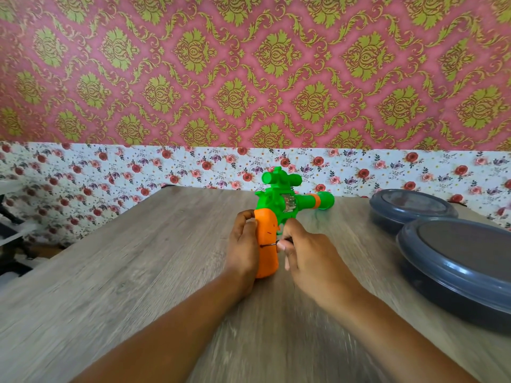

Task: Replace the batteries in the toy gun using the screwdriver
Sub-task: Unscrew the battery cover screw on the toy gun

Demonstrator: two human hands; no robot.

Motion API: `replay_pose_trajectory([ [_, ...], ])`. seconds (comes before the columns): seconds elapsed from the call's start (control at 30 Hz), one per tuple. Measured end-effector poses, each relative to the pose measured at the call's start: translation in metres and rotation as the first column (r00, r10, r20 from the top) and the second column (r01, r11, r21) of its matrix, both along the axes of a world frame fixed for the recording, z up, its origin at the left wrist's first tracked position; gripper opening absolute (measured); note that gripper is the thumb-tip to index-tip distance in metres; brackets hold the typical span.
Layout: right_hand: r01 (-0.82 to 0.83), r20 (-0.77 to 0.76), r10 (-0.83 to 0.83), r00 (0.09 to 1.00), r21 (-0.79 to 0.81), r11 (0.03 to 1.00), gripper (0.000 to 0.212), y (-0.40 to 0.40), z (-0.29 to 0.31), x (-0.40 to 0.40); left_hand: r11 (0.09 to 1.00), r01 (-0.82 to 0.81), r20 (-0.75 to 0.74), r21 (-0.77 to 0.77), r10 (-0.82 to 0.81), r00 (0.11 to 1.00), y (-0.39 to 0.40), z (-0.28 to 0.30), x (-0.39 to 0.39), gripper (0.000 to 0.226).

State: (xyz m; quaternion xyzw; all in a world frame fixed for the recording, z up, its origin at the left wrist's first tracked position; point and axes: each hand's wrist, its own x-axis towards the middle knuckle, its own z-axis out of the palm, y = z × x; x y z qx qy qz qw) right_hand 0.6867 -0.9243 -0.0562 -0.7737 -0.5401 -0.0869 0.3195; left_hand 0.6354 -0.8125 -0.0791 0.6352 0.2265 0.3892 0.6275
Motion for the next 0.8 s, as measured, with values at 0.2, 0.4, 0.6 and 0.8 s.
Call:
replay_pose_trajectory([
  [0.2,-0.063,0.131,0.071,0.989,-0.065,0.996,0.006,-0.004,0.005,-0.004,0.998,-0.039,0.008,0.047,0.039,0.999,-0.001,0.0,0.001,0.027],
  [0.4,-0.096,0.225,0.124,0.967,-0.133,0.987,0.022,-0.006,0.01,-0.005,0.998,-0.054,0.009,0.04,0.053,0.999,-0.001,0.0,0.002,0.026],
  [0.6,-0.102,0.198,0.126,0.972,-0.126,0.987,0.021,-0.009,0.01,-0.005,0.998,-0.055,0.019,0.001,0.055,0.998,-0.001,0.0,0.002,0.028],
  [0.8,-0.127,0.152,0.142,0.978,-0.103,0.986,0.028,-0.011,0.013,-0.009,0.998,-0.061,-0.007,0.006,0.061,0.998,0.001,-0.001,0.003,0.027],
])
